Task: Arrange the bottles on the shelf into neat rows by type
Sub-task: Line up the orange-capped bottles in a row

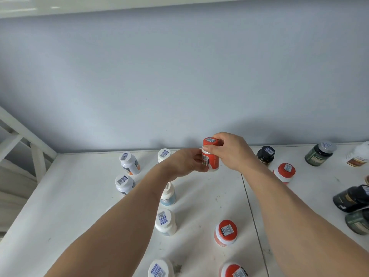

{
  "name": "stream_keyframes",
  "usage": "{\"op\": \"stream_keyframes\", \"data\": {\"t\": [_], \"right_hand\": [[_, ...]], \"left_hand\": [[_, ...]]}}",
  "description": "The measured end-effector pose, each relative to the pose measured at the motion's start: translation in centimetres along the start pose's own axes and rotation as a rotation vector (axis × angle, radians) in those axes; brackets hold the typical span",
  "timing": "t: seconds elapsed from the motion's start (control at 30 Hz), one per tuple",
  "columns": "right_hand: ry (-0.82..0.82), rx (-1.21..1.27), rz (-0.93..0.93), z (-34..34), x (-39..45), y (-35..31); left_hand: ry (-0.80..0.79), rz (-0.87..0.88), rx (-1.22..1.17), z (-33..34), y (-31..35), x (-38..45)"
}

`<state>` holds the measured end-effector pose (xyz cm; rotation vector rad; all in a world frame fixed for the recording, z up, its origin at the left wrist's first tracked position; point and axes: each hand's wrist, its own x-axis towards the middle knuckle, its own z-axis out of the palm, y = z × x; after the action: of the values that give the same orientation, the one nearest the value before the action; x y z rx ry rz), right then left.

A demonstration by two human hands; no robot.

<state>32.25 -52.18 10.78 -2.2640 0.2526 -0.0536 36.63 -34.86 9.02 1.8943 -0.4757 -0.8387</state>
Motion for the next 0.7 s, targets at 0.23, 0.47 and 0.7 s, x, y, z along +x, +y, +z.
{"op": "stream_keyframes", "data": {"t": [0.23,0.47,0.7], "right_hand": [[-0.04,0.055,0.0,0.3,0.8,1.0],[-0.098,0.047,0.032,2.2,1.7,3.6],[-0.172,0.042,0.051,2.9,1.7,4.2]], "left_hand": [[0.096,-0.027,0.211,0.1,-0.3,1.0],[0.153,-0.048,0.932,0.5,-1.5,1.5],[0.17,0.002,1.047,1.0,-1.5,0.0]]}}
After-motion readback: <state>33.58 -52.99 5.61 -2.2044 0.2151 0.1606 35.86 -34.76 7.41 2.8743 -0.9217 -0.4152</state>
